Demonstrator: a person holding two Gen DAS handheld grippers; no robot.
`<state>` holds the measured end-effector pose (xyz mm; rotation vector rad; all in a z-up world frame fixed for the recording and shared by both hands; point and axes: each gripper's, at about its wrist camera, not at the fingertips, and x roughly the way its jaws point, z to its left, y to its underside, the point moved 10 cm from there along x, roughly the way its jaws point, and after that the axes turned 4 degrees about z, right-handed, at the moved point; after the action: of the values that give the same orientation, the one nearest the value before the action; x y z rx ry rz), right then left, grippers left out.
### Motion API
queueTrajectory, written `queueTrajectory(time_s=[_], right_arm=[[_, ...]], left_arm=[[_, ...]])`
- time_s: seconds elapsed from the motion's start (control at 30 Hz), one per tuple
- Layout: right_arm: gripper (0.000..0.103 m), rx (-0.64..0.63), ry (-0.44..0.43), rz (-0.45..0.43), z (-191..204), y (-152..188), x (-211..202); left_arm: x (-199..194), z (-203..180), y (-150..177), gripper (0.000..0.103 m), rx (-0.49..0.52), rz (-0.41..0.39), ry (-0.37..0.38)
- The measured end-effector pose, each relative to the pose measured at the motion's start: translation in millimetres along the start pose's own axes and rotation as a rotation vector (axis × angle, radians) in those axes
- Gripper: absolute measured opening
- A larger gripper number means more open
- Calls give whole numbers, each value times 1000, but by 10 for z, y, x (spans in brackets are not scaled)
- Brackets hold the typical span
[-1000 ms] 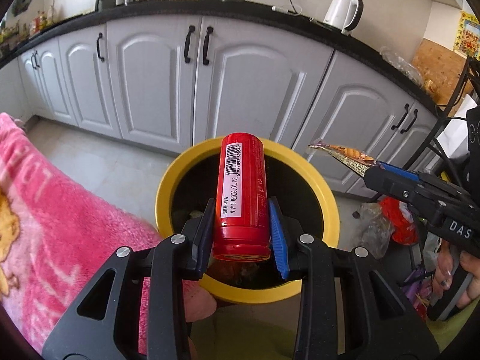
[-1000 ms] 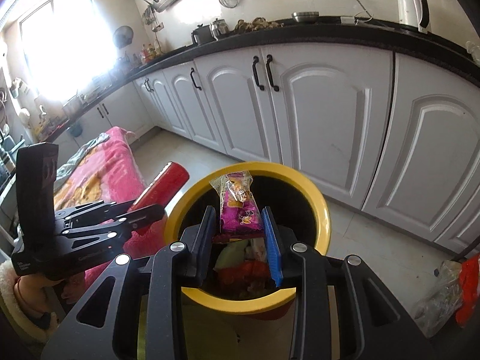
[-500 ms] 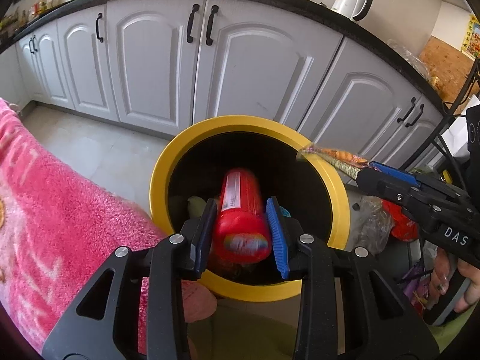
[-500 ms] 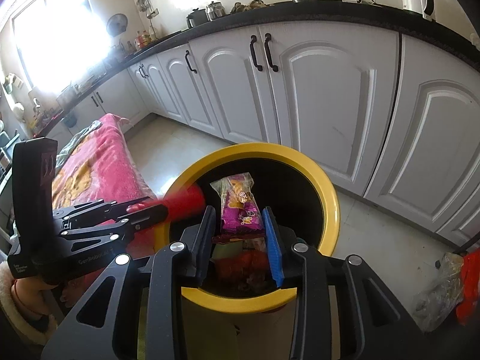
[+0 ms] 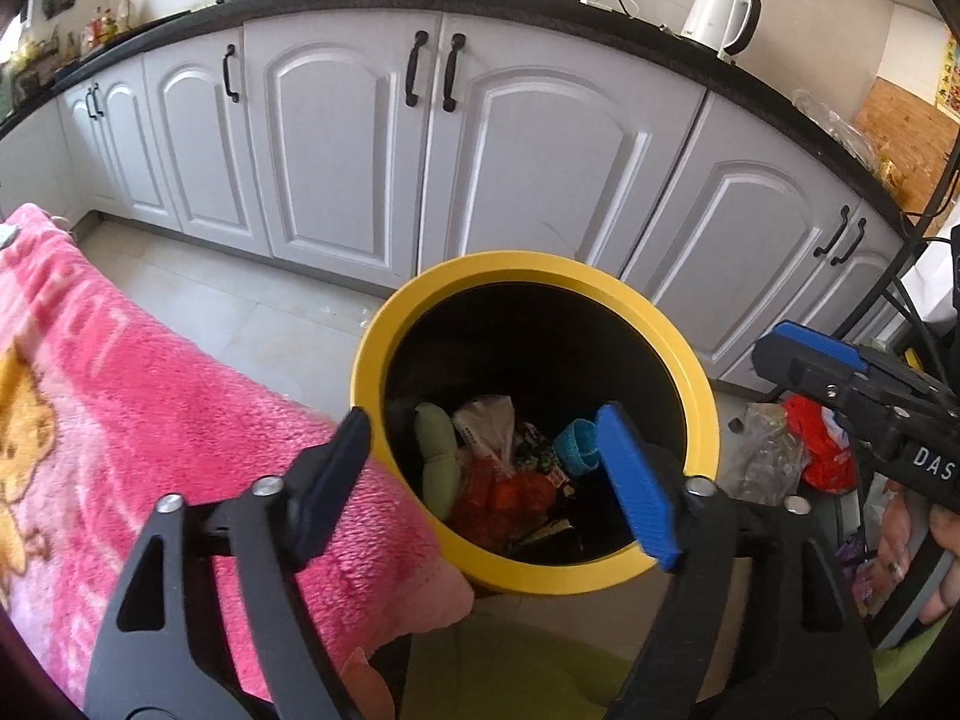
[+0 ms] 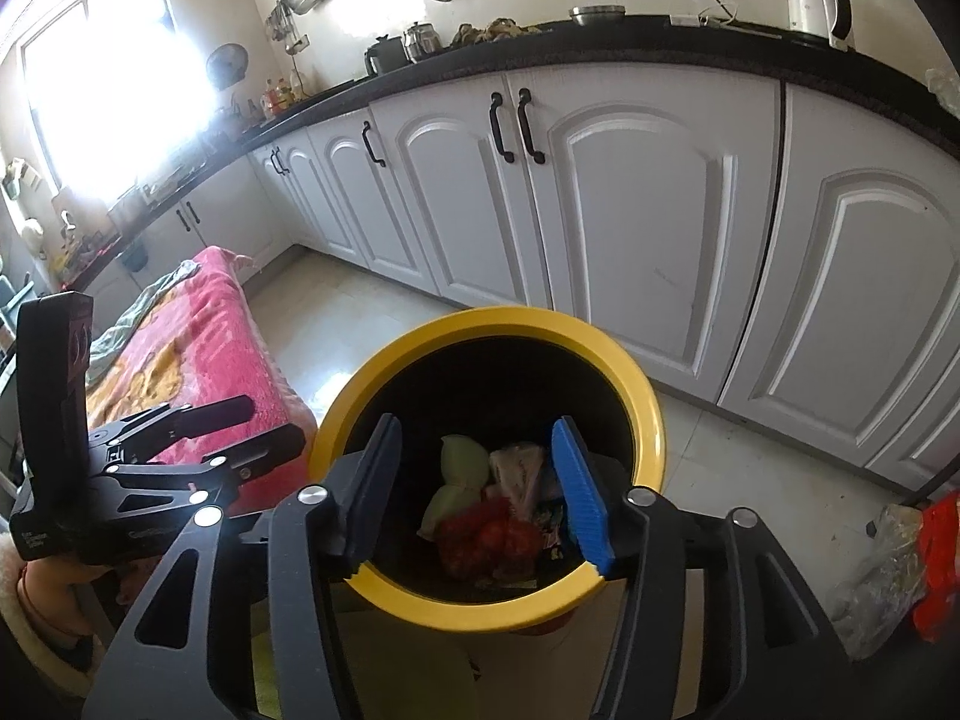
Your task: Collect trash
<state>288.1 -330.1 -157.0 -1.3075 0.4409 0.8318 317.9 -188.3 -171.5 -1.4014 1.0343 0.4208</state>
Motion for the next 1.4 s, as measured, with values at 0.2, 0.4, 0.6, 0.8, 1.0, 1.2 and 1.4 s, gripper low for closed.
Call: queueTrajectory(time_s=[0.2,0.4,0.6,0.8,1.0,1.2,1.4], right_arm=[[73,-26,14,-53,98,-84,-201],[86,-84,31,-104,292,-155,-406],[94,-117,43,-134,465,-166,-616],[97,-134,55,-155,640,-138,-801],[97,-158,66,-198,853,-39,-1001],[97,-173,64,-230,1035,68,-1118],[97,-170,58,-265,1141,194,-1192]], left_arm=[[-199,86,-51,89,-9,-35,-23],[-420,175,-57,90,-20,-62,-42],[-668,268,-20,91,-29,-86,-61],[-1010,434,33,92,-69,-129,-94],[-1329,540,155,92,-91,-176,-131],[-1629,666,310,92,-110,-230,-167],[-1852,767,424,92,-125,-280,-198]])
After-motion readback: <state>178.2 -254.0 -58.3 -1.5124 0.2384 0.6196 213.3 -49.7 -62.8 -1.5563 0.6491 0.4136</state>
